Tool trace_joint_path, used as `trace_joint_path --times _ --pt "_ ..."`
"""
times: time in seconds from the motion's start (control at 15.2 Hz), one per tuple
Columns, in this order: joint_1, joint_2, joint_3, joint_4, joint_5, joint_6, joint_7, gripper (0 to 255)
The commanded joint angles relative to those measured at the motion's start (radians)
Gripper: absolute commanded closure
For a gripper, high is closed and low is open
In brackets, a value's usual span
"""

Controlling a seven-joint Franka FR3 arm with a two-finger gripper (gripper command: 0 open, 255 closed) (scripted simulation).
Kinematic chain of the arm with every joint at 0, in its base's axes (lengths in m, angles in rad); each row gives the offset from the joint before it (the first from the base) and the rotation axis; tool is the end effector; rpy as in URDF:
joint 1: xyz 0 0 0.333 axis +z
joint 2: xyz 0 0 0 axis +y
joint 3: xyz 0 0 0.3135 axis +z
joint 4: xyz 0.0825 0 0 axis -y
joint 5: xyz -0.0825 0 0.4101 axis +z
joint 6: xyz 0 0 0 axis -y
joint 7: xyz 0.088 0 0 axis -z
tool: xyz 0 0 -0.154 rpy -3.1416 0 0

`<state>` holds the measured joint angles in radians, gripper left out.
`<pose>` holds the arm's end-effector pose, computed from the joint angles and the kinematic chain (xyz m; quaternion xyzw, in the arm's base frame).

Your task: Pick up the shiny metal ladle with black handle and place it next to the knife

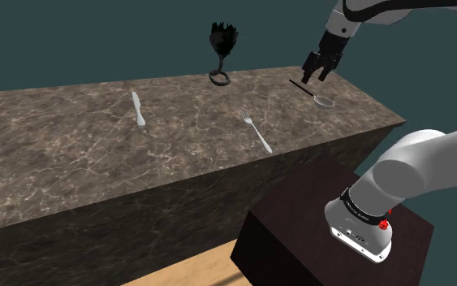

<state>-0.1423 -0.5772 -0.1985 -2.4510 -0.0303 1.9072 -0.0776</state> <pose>0.3842 -0.1388 0.4415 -0.9929 0.1114 -0.0198 0.0364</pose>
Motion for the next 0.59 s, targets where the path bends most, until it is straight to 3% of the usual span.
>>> trace_joint_path --times 0.0,0.53 --pt "-0.011 0.056 -0.033 0.009 -0.006 0.056 -0.028 0" --pt "-0.04 0.288 -0.166 0.082 0.026 0.24 -0.158 0"
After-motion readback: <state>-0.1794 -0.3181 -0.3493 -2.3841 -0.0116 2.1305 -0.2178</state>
